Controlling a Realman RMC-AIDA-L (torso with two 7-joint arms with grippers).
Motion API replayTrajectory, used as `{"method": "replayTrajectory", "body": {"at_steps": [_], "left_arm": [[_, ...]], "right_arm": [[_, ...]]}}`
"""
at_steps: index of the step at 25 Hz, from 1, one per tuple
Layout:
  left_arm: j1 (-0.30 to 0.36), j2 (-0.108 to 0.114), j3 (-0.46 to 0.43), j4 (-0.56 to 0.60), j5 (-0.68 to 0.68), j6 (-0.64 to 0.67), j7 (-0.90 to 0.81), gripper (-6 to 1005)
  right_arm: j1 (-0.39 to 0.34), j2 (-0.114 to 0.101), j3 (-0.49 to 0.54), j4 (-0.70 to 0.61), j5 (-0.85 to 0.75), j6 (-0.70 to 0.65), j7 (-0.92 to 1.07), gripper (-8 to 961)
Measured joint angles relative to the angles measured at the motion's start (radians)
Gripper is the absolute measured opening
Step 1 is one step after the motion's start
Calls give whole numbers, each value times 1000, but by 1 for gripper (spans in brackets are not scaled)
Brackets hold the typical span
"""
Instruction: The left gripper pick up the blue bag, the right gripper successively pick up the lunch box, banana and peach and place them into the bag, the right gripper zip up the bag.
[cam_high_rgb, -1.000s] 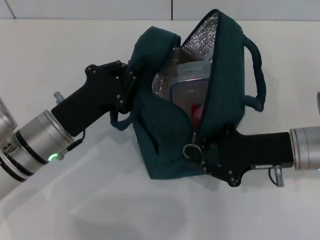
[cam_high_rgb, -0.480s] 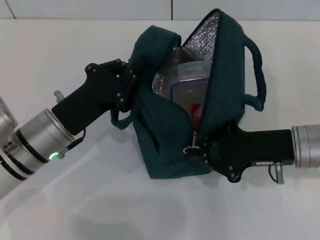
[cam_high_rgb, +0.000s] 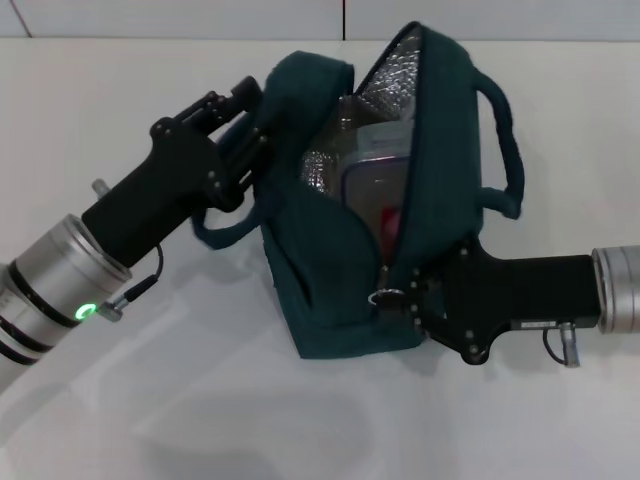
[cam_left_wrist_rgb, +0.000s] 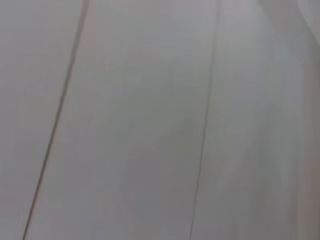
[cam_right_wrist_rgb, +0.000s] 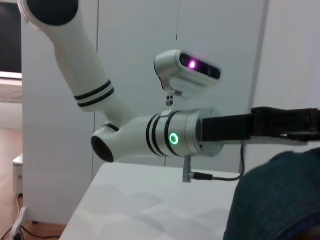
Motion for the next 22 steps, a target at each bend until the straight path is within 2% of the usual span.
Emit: {"method": "replayTrajectory", "body": {"at_steps": [2,5,10,14,18,22], "left_arm": [[3,4,3,1,-2,0,-43,395],[21,5,4,7,-6,1,-92,469],[89,10,3,27,-14,56,-121,592],[192,6,20,21,-3,135,10,689],[232,1,63,-13,-1,138,107,784],[230,-1,134,-85,-1,117,176,781]], "right_arm": [[0,-1,11,2,0,-11,0,15],[-3,-1,30,5,0,-18,0,16],[-5,1,41,4,0,-24,0,16],[-6,-1,87,-6,1,-48,5,16],[-6,-2,136,-5,1,-87,10,16],[1,-2,158,-1,1,-92,10,16]]}}
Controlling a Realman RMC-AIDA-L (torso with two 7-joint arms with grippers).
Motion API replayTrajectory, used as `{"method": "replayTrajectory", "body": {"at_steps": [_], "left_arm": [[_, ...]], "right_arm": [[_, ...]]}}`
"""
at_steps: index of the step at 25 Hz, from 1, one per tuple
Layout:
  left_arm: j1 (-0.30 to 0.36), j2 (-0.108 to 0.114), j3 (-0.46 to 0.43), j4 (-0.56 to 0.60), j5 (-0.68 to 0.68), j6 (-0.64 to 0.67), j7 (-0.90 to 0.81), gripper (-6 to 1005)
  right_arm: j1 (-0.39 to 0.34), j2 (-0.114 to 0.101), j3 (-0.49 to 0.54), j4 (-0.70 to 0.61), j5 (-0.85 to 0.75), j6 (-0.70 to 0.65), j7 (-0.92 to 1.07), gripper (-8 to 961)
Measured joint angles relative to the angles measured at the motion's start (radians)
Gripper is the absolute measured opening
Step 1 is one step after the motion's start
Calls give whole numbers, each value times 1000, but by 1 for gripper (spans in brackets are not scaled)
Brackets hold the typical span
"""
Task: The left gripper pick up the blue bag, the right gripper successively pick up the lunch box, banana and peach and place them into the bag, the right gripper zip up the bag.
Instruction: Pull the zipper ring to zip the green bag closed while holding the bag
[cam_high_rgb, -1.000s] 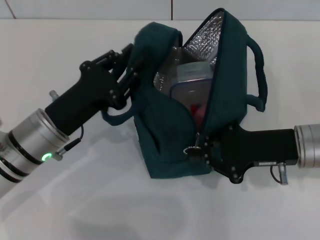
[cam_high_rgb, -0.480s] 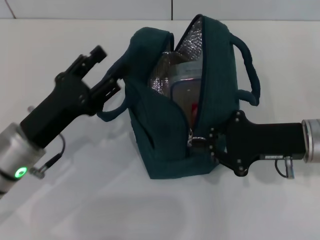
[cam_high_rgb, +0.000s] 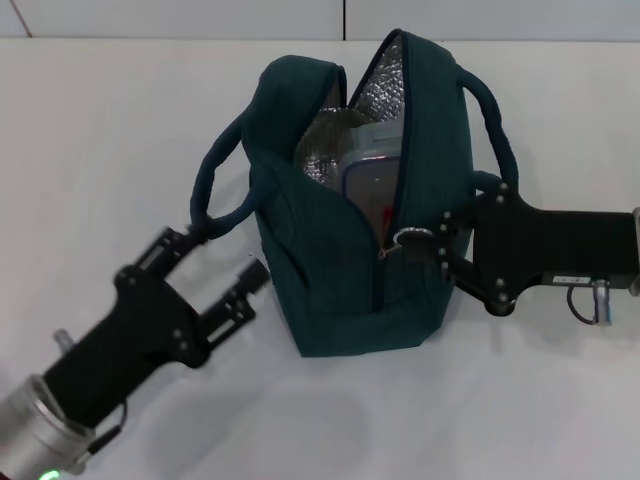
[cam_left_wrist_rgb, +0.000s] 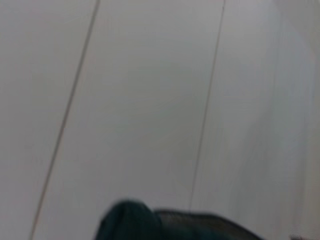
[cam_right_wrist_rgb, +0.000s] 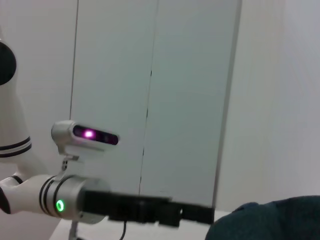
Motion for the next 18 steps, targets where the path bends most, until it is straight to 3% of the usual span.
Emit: {"method": "replayTrajectory", "body": {"at_steps": [4,18], "left_arm": [[-27,-2,42,-21,1,-25,-4,777],[-145,-5,42,-66,1,-66,-126,729]], "right_arm": [[7,4,2,-4,0,7,-5,16],[14,8,2,5,26,10,-40,15]]}}
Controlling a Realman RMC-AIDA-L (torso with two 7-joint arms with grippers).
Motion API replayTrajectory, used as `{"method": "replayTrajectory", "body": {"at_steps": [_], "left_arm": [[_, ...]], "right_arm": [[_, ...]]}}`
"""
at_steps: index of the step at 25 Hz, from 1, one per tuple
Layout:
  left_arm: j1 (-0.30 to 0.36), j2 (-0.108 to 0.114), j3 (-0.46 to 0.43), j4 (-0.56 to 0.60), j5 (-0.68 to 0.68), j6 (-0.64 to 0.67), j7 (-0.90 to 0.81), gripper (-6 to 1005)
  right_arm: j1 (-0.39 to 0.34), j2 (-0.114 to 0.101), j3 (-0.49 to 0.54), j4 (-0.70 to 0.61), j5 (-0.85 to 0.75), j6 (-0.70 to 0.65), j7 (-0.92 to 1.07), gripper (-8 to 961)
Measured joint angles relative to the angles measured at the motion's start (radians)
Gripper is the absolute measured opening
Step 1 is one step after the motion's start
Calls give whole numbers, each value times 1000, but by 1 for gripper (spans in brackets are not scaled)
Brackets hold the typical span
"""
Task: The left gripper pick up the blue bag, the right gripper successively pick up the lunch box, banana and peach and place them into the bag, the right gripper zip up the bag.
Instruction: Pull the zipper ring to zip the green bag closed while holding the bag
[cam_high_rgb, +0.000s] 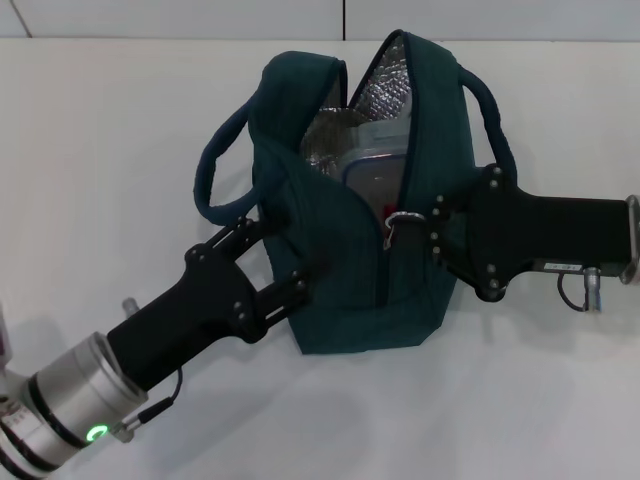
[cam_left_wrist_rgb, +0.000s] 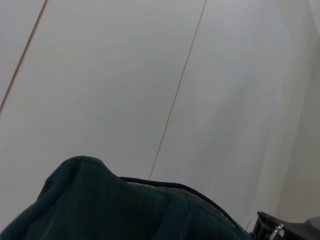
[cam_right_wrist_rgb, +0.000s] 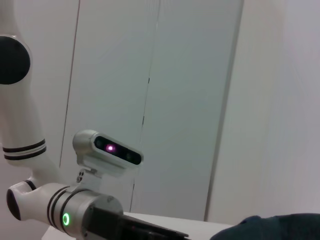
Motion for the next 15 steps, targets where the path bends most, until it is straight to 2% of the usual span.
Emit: {"method": "replayTrajectory", "body": {"at_steps": [4,10,15], "left_arm": [[-28,-1,-1,-6,0,-18,-25,711],[-68,-1,2,-2,2,-28,-174,682],[-73,-2,4,-1,30,-63,-149,659]], "right_arm": [[-7,0,0,1,20,1,-18,16],[-9,0,0,3,31,2,-23,16],[-7,0,0,25,61,6,-43,16]]}}
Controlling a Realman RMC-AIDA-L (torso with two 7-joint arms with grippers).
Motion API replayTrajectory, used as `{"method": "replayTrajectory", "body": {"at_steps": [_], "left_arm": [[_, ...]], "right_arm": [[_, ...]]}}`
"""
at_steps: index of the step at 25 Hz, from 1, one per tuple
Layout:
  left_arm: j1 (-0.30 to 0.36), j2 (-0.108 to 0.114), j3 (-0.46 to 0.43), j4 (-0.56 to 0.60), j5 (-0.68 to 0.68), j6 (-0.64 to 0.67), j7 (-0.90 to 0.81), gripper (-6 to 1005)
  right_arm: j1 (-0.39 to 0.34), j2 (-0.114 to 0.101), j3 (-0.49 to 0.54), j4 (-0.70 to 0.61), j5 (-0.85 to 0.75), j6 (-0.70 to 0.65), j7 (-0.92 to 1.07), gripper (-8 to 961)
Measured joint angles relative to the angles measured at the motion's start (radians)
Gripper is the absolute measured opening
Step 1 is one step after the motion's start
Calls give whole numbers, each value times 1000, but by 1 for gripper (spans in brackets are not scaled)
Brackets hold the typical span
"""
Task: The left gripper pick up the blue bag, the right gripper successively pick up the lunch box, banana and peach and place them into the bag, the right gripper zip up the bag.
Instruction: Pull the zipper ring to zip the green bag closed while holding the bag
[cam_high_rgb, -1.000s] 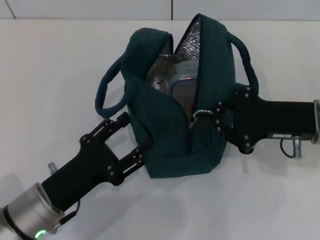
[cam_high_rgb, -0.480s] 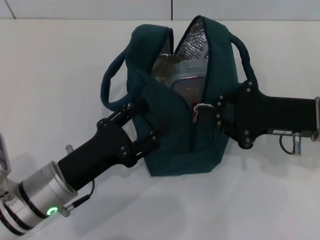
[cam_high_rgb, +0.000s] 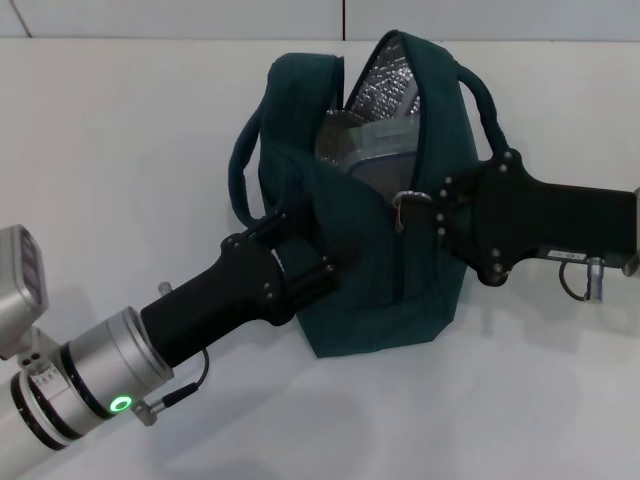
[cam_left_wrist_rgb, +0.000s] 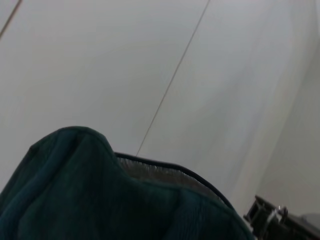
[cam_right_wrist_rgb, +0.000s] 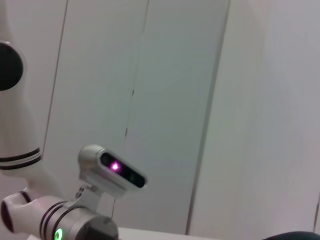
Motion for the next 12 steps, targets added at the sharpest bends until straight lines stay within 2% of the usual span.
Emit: {"method": "replayTrajectory", "body": {"at_steps": [9,12], "left_arm": [[2,1,0,6,39,-14,52,616],[2,1,-1,6,40,-15,70,523]], "right_arm": [[0,0,0,16,31,5,-5,16],[-2,1,0,17,35,5,-5,16]]}}
